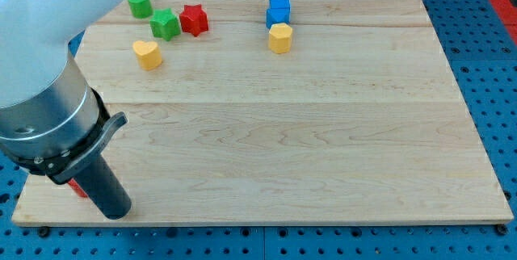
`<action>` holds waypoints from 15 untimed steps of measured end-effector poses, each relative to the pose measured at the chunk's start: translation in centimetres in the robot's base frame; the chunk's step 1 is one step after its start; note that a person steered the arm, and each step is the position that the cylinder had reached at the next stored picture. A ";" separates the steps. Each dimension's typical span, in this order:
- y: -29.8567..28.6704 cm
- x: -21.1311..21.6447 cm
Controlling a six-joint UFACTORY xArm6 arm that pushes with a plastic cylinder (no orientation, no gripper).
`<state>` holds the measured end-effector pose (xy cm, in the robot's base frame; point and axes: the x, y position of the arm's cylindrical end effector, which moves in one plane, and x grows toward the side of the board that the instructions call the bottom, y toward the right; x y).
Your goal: Move yellow heart to red circle
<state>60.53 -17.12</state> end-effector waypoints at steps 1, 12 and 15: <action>-1.6 -0.8; 1.1 -25.8; -2.9 -25.9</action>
<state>34.63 -19.99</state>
